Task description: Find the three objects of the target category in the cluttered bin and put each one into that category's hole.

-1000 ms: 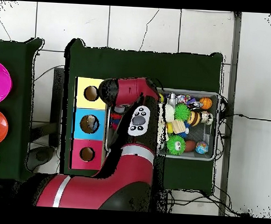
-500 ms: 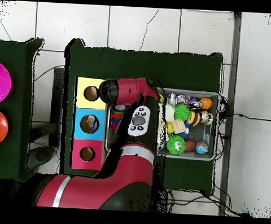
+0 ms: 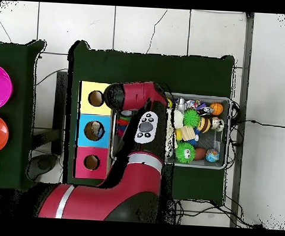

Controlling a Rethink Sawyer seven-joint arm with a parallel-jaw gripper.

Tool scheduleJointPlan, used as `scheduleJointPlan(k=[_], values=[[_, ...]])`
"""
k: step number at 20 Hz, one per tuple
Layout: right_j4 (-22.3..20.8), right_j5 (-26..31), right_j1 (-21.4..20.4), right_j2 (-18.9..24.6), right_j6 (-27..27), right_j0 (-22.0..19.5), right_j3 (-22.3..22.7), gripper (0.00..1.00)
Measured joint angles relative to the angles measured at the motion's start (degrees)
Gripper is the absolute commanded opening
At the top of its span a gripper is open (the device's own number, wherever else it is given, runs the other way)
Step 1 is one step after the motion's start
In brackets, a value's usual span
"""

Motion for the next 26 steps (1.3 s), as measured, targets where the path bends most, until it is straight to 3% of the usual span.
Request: scheduleJointPlan(k=[16,17,26], values=[[0.0,0.02,0.2,0.0,0.0,0.0,-0.13,0.0],[0.0,0.02,0.21,0.0,0.0,0.0,-0.13,1.0],[0.0,0.56,0.18,0.0,0.0,-0.15,-0.13,1.0]])
